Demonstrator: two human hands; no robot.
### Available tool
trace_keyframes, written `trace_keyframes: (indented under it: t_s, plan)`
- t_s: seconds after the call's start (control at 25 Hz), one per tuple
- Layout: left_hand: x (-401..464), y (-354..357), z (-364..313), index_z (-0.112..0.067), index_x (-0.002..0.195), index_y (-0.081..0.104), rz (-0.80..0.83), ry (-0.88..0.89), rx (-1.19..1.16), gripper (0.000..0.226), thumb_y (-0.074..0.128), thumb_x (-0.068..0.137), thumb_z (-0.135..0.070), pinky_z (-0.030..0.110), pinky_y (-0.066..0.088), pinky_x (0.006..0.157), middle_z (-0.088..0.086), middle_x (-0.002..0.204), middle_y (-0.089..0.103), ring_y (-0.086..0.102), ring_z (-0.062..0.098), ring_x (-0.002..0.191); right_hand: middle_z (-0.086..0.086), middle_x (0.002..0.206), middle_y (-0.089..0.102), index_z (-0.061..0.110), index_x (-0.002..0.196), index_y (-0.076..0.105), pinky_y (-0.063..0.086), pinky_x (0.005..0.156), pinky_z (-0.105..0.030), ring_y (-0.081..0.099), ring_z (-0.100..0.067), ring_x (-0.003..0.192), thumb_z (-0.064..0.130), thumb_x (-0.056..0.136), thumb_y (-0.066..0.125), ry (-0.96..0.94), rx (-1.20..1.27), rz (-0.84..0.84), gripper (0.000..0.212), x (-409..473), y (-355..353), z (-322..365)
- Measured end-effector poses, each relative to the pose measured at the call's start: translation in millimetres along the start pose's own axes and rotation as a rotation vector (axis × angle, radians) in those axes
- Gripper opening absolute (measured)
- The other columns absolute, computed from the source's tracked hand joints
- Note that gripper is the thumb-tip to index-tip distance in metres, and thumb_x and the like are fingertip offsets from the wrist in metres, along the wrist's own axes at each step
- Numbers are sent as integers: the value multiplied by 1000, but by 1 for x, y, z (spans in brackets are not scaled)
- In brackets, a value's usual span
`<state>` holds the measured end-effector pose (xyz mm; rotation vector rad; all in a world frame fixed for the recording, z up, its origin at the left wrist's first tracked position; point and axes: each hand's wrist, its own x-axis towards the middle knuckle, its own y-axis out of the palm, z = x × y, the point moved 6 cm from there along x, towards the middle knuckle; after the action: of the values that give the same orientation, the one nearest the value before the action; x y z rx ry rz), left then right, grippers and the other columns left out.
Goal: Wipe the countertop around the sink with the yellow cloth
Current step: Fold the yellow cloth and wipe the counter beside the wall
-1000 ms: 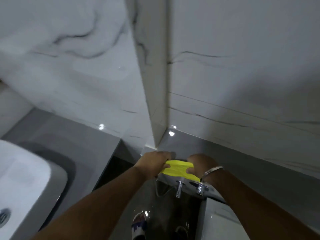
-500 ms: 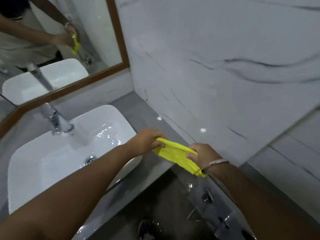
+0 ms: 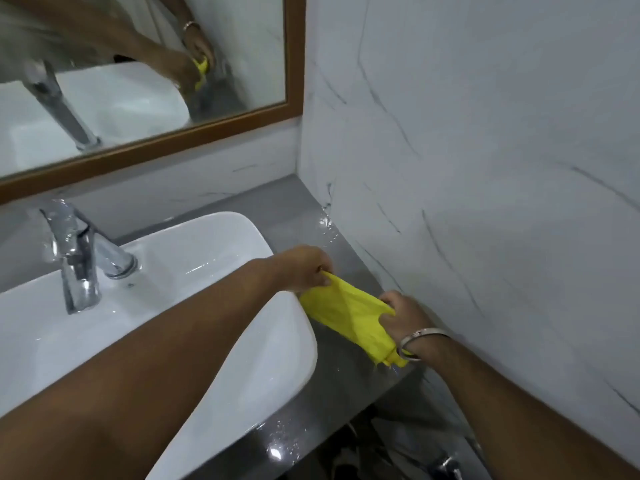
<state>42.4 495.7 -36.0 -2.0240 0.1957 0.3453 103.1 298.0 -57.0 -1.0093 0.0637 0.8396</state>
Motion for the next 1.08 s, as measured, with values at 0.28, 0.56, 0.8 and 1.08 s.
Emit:
trace_keyframes:
  t_s: [0.28,0.56,0.8,1.08]
  plan:
    - [17,-11,49,-29,130,54,-126,-227,140,37,51,93,-35,44,30,111,0,135,57,50,25,127,-17,133,54,10,129,49,45,92,-36,52,-34,119,9,72,40,-85,-191,-85,58,51,27,1]
    - [-41,-4,95,-12,153,13,-486,-181,91,100,36,80,-76,55,5,119,11,162,11,0,32,149,-13,147,42,23,141,32,45,100,-51,44,-39,130,46,79,42,-472,-694,69,67,83,107,8]
    - [-36,1,103,-4,152,5,-577,-128,-22,101,43,81,-65,51,-2,120,11,162,-3,-12,28,149,-17,139,50,14,137,40,52,90,-51,53,-40,122,38,84,37,-367,-676,-170,58,158,94,13]
    - [-34,1,103,-8,153,3,-596,-122,-94,97,44,81,-58,49,-5,120,6,163,-3,-13,25,149,-9,158,19,27,146,26,19,116,-51,14,-33,145,49,85,8,-627,-659,1,67,258,125,124]
